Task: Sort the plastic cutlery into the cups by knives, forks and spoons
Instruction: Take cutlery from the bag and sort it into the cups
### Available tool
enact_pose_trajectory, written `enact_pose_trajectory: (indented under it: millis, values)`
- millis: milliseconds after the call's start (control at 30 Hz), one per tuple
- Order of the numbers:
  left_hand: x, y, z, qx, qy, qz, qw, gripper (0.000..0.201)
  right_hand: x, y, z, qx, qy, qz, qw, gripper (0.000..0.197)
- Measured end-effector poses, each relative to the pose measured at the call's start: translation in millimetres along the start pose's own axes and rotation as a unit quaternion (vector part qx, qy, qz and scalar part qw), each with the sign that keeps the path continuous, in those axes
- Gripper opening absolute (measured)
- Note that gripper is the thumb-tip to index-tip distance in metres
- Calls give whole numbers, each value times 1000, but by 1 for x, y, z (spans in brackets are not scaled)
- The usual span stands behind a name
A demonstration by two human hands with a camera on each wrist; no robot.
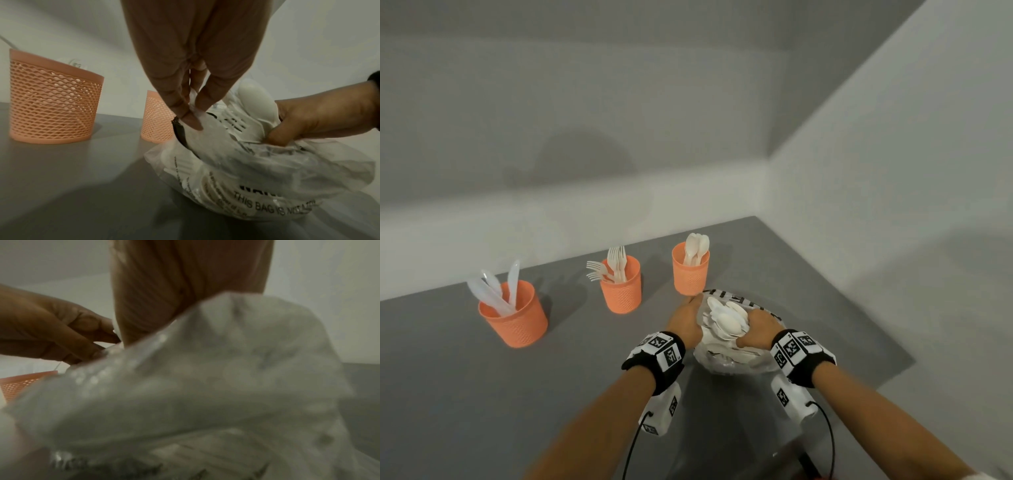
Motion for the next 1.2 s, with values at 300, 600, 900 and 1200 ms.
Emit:
enact_pose_trajectory:
  millis: [300,600,900,1200]
  values:
    - [28,-6,18,33,-123,-113,985,30,28,-16,35,44,176,-120,976,21]
    - [30,-49,45,209,-548,-55,808,23,80,-19,125,164,287,-167,929,10]
    - [7,-65,39,214,-549,15,808,18,57,-19,83,96,269,-153,946,15]
    - [-1,-78,22,270,-663,78,694,48,47,-43,107,55,574,-163,801,29]
Point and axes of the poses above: each hand's wrist, its own y-axis towards the middle knuckle, its own x-axis out of the back of the hand, z = x × y, the point moved 6 cm from there along y, towards the middle knuckle, and after that the axes turned 4 degrees about -z, right-handed, at the moved point
